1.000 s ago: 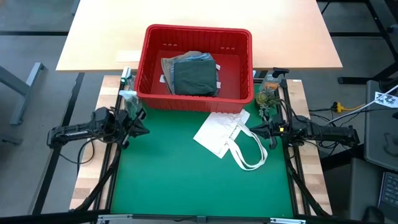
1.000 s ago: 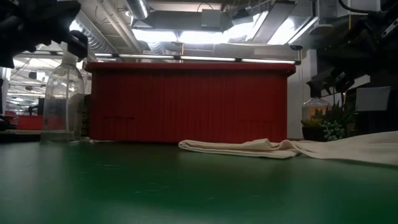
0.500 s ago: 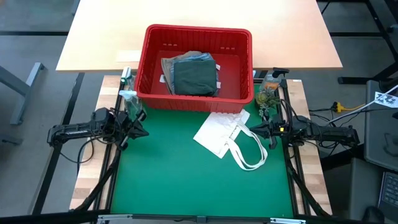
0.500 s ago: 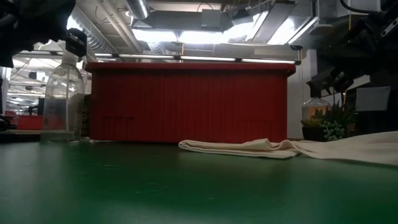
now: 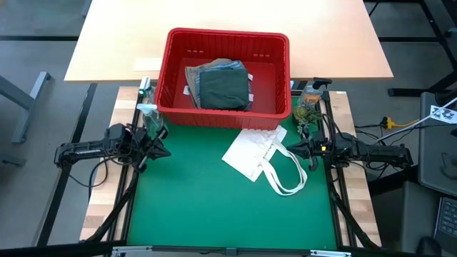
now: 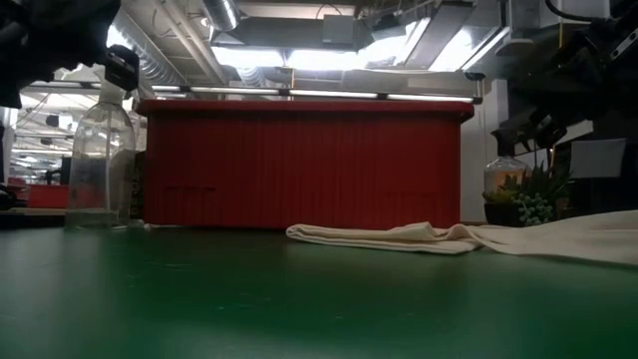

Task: Fold Laundry from Bin
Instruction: Return to Home Position

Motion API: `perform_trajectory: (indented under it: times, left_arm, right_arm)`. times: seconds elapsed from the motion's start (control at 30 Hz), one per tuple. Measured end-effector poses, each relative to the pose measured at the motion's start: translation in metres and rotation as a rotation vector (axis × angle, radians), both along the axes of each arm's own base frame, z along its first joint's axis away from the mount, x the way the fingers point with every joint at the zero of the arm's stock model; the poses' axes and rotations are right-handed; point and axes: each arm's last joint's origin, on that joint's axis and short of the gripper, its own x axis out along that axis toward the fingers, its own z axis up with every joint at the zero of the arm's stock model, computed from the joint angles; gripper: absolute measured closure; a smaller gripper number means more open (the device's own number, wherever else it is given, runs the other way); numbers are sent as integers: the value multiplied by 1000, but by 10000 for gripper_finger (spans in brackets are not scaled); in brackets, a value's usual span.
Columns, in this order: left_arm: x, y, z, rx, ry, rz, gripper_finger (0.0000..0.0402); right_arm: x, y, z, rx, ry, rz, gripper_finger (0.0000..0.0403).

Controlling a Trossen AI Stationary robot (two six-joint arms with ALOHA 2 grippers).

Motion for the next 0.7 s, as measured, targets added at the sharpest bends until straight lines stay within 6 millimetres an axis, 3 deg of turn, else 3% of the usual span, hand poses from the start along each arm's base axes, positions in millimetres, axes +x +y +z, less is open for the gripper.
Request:
perform_trajectory:
  times: [0.7]
  left_arm:
    - [1, -8, -1, 13, 10, -76, 398]
  right_arm:
    - [0, 0, 0, 0, 1, -1, 388]
